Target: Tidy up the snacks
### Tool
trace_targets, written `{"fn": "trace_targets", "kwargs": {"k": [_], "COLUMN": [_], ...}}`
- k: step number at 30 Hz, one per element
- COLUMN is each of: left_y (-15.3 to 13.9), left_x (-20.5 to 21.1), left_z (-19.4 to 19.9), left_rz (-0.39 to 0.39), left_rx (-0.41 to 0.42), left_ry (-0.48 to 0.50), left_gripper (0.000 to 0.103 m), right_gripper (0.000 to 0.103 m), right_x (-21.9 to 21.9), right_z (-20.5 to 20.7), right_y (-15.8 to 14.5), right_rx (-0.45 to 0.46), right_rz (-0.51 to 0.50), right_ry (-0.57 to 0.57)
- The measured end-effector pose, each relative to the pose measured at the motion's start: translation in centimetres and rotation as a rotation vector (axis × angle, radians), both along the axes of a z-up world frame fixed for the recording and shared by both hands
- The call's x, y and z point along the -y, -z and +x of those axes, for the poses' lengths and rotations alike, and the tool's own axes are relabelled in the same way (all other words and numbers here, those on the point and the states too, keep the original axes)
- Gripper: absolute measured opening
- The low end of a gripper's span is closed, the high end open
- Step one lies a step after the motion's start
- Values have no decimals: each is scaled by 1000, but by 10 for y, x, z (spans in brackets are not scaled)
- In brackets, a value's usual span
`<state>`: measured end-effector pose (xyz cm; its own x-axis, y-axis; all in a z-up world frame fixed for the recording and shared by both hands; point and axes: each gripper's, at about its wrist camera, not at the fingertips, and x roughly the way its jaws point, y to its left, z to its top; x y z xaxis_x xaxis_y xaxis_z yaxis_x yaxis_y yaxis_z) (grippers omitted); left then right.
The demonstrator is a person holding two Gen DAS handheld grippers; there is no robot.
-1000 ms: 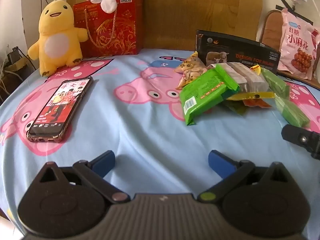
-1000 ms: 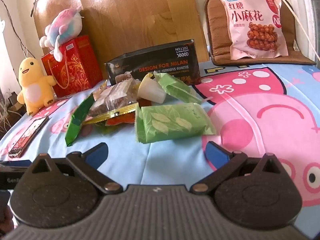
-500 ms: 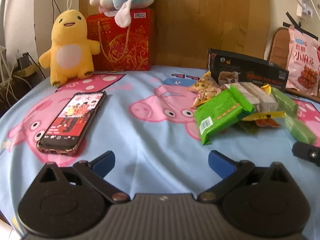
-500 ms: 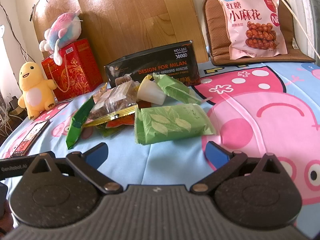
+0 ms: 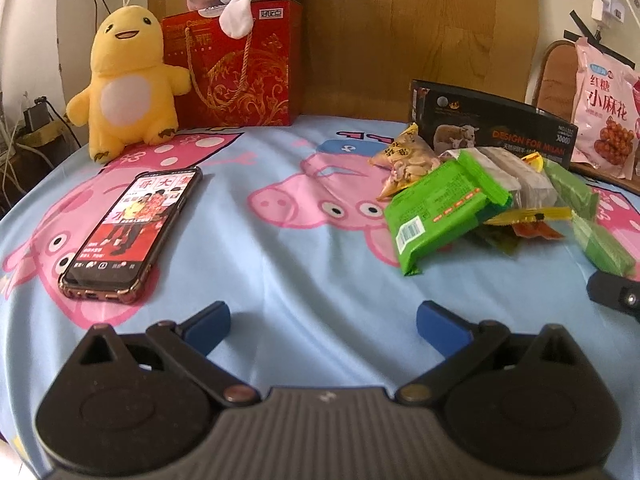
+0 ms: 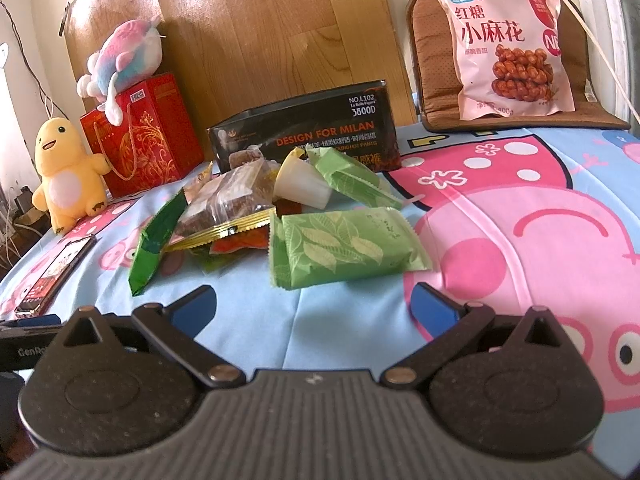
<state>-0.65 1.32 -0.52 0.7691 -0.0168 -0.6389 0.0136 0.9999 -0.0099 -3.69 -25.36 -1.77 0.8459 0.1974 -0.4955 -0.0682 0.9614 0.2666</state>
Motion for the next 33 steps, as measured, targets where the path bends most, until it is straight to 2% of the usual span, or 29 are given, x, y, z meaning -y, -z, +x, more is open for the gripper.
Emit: {"fn": "trace_targets", "kwargs": {"k": [5,9,20,33], "left_y": [-4,4,5,5], "left_x": [6,8,1,3], "left_z": [1,8,4,4], "left_rz": [36,23,-23,-24], "left_rx": [56,7,27,30], "left_ry": [11,30,25,24], "left_gripper": [103,103,103,103], "right_gripper": [103,103,103,103], "right_x": [0,0,-1,-5], "right_z": [0,0,1,2], "right_y": [0,0,0,-1], "right_rx": [0,0,-3,-10], "right_rz": [0,-2,-13,-40], "right_ry": [0,1,2,2]}}
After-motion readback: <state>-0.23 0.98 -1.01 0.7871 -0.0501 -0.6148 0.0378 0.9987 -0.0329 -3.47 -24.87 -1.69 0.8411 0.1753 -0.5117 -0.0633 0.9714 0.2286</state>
